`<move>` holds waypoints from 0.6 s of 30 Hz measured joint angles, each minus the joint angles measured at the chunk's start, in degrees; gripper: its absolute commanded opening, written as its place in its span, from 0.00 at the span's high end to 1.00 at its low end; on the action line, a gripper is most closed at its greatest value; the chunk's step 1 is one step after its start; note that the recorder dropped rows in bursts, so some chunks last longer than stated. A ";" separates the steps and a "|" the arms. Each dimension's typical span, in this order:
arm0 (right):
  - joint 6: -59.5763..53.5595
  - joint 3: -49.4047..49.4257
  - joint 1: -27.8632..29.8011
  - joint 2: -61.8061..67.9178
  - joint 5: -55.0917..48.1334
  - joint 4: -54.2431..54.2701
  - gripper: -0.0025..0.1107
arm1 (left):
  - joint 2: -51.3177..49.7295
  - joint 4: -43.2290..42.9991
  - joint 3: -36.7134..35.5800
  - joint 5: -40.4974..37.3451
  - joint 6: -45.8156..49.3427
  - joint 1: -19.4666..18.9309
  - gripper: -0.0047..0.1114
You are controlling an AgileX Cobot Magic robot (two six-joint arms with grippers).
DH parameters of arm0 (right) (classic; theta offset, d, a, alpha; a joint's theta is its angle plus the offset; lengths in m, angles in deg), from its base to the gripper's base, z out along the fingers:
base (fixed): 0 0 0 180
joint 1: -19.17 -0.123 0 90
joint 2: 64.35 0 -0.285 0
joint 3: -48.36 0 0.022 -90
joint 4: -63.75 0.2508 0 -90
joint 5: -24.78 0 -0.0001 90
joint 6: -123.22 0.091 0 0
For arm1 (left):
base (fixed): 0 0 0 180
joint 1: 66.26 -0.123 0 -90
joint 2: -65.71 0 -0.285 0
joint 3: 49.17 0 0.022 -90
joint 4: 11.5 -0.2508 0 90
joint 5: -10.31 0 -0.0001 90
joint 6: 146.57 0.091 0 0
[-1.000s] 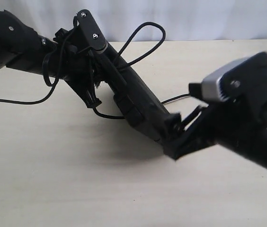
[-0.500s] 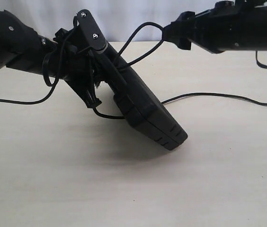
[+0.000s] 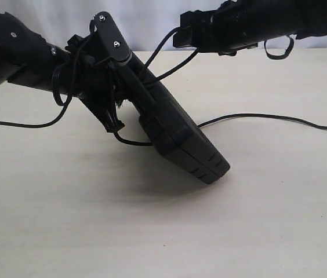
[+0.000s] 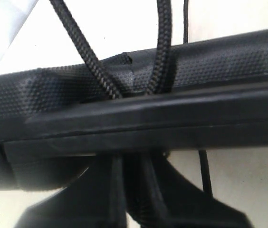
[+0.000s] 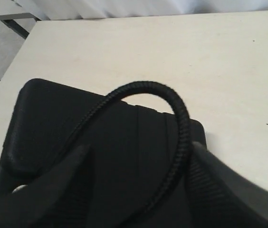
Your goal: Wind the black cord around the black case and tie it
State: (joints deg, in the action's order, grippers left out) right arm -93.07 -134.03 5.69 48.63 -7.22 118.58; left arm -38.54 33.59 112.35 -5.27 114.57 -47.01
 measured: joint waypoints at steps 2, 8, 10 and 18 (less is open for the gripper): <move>0.83 -0.03 0.00 0.31 0.56 -1.57 0.85 | 0.00 0.00 0.00 0.00 0.00 0.00 0.96; 1.29 -0.16 0.08 0.40 0.46 -3.92 0.94 | 0.00 0.00 0.00 0.00 0.00 0.00 0.92; 1.29 -0.16 0.08 0.40 0.34 -4.00 0.94 | 0.00 0.00 0.00 -0.23 0.00 0.00 0.84; 1.29 -0.16 0.08 -2.04 0.27 -4.62 0.94 | 2.79 -6.16 0.00 -3.28 -0.10 0.00 0.55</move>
State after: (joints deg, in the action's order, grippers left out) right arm -91.78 -134.19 5.76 46.58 -6.95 113.96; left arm -35.75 27.43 112.35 -8.55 114.47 -47.01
